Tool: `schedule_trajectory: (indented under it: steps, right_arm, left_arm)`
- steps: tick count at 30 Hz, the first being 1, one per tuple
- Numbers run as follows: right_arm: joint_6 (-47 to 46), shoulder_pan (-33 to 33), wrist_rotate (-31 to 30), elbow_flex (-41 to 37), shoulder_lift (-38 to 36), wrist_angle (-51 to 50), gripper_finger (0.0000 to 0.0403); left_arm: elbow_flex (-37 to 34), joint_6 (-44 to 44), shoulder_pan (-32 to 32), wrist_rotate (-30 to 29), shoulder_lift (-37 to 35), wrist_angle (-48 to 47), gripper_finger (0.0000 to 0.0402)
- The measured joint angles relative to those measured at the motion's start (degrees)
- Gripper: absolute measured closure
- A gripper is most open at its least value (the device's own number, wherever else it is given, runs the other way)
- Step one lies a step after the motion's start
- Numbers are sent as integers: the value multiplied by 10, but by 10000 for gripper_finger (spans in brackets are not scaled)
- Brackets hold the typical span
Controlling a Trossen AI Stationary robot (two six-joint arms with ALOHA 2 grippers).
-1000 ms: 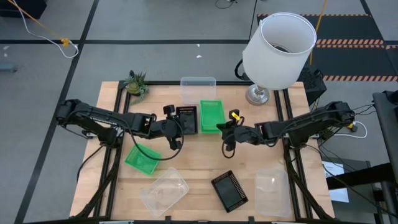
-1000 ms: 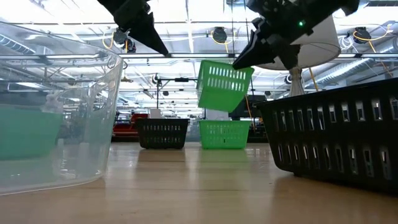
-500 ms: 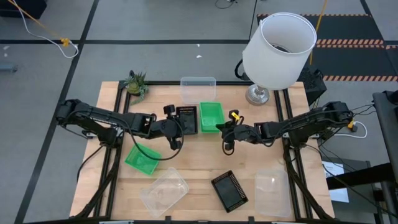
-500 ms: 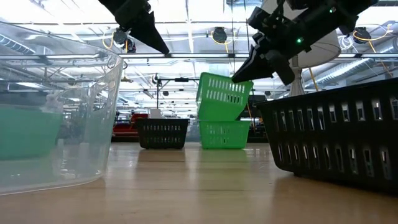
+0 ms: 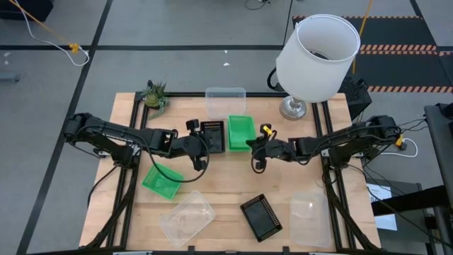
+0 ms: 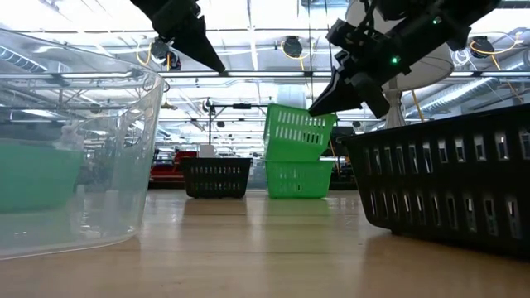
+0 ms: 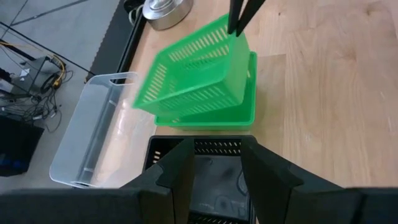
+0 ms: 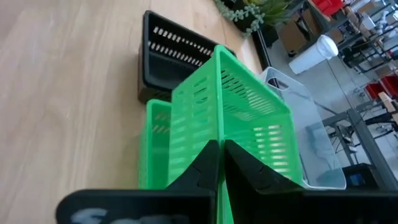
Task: Stack baskets by color
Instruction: Stack the bottom right green bin on the top green bin, then stack the bottom left transparent bin on the top transparent bin
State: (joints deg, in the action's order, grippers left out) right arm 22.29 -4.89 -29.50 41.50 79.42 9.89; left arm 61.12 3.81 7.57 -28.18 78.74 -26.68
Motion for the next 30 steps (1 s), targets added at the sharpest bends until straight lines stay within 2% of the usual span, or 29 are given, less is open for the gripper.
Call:
schedule_trajectory:
  steps: [8, 14, 30]
  right_arm:
    - [-5, 11, 28, 0, 4, -2, 396]
    - [-6, 12, 28, 0, 3, -2, 390]
    - [-16, 12, 43, -26, 3, 45, 270]
  left_arm:
    - [0, 0, 0, 0, 0, 0, 270]
    - [0, 0, 0, 0, 0, 0, 270]
    - [0, 0, 0, 0, 0, 0, 270]
